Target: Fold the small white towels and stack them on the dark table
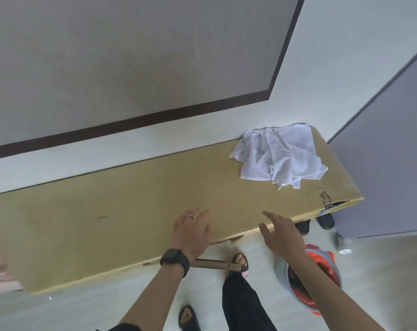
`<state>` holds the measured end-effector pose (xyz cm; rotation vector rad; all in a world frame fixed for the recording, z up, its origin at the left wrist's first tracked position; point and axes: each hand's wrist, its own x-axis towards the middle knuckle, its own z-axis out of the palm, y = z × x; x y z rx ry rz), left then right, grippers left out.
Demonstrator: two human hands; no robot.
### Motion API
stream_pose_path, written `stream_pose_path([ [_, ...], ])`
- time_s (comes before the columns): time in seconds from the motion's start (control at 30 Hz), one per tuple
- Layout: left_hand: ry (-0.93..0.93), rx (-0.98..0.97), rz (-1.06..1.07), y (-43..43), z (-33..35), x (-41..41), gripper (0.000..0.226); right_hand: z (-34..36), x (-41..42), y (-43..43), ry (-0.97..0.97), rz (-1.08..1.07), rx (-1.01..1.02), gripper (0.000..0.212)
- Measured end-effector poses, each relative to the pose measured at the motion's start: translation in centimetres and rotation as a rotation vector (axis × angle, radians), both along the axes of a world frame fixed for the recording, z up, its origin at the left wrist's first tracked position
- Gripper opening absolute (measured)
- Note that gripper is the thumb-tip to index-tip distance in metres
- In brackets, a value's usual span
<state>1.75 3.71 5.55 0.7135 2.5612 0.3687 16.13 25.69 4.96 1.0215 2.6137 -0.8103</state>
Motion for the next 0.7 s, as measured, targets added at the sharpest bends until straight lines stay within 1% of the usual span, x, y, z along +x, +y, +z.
stream_pose_path([
  [0.1, -0.028, -0.055, 0.022, 3.5, -1.5, -2.0, 0.048, -1.9, -3.5, 4.2, -0.037, 0.031, -0.024, 0.05],
  [0.23, -0.069, -0.111, 0.063, 6.6, -4.8, -4.5, 0.053, -4.3, -8.6, 8.3, -0.03, 0.034, -0.016, 0.048],
  [0.37, -0.122, -0.185, 0.068, 8.1, -8.7, -6.0, 0.062, -7.4, -12.8, 10.9, -0.022, 0.048, 0.017, 0.046],
  [0.47, -0.155, -0.247, 0.073, 7.9, -11.4, -6.4, 0.066, -9.8, -14.4, 12.3, -0.048, 0.052, 0.082, 0.044],
  [0.5, -0.171, -0.253, 0.088, 7.7, -12.0, -6.4, 0.067, -10.5, -14.7, 12.6, -0.046, 0.051, 0.115, 0.041],
  [0.6, -0.183, -0.253, 0.108, 7.3, -13.0, -6.5, 0.067, -11.5, -15.3, 13.3, -0.02, 0.049, 0.191, 0.023],
  [0.7, -0.219, -0.259, 0.102, 7.2, -13.0, -6.7, 0.067, -10.5, -15.7, 13.1, 0.044, 0.013, 0.186, 0.022],
])
